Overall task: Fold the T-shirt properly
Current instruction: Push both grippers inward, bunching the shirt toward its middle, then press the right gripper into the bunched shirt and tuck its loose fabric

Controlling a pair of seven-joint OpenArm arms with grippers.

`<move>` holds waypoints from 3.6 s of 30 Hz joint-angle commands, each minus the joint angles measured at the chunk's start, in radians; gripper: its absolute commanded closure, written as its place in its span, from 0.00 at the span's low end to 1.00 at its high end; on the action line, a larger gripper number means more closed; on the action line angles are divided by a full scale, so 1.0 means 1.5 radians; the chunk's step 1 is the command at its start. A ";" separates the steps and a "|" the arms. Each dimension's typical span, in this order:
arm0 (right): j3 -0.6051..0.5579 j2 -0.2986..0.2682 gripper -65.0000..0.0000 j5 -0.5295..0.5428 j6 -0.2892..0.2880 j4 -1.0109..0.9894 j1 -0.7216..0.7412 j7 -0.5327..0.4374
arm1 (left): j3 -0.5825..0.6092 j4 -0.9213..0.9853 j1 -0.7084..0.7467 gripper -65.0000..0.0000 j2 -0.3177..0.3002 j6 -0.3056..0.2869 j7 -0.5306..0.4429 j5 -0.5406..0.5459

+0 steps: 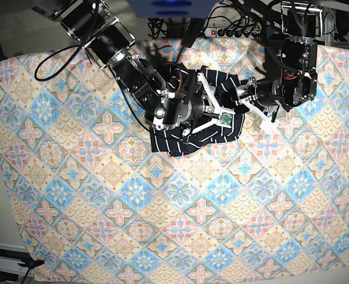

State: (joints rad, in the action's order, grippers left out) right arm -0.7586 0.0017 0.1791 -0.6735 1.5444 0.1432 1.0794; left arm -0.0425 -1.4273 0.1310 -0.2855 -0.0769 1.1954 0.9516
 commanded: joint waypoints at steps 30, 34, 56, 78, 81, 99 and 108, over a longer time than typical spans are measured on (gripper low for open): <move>0.093 -0.086 0.87 0.002 -0.001 -0.014 -0.015 -0.091 | -0.002 -0.009 -0.006 0.43 -0.003 -0.002 -0.006 0.005; 0.026 -0.063 0.87 0.002 -0.001 -0.046 0.011 -0.125 | -0.002 -0.009 -0.005 0.43 -0.006 -0.002 -0.006 0.005; 0.076 -0.025 0.86 0.005 -0.002 -0.018 0.094 -0.176 | -0.047 -0.034 0.005 0.49 -0.007 -0.003 -0.005 0.006; 0.052 -0.020 0.56 0.003 -0.001 -0.051 0.097 -0.177 | -0.223 -0.038 0.052 0.00 0.021 -0.005 0.000 0.010; 0.052 -0.020 0.56 0.002 -0.001 -0.072 0.098 -0.180 | -0.234 -0.038 0.052 0.00 0.025 -0.005 0.000 0.010; 0.059 0.009 0.93 0.001 -0.001 -0.087 0.115 -0.210 | -0.233 -0.034 0.049 0.00 0.026 -0.005 0.000 0.009; 0.054 0.104 0.93 0.001 -0.001 -0.116 0.129 -0.217 | -0.232 -0.034 0.051 0.00 0.026 -0.005 0.000 0.009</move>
State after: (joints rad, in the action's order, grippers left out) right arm -0.6762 0.1440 0.1650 -0.6765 1.3571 0.3130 0.7826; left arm -0.3893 -1.4677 0.2138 -0.2352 -0.0792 1.1995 0.9501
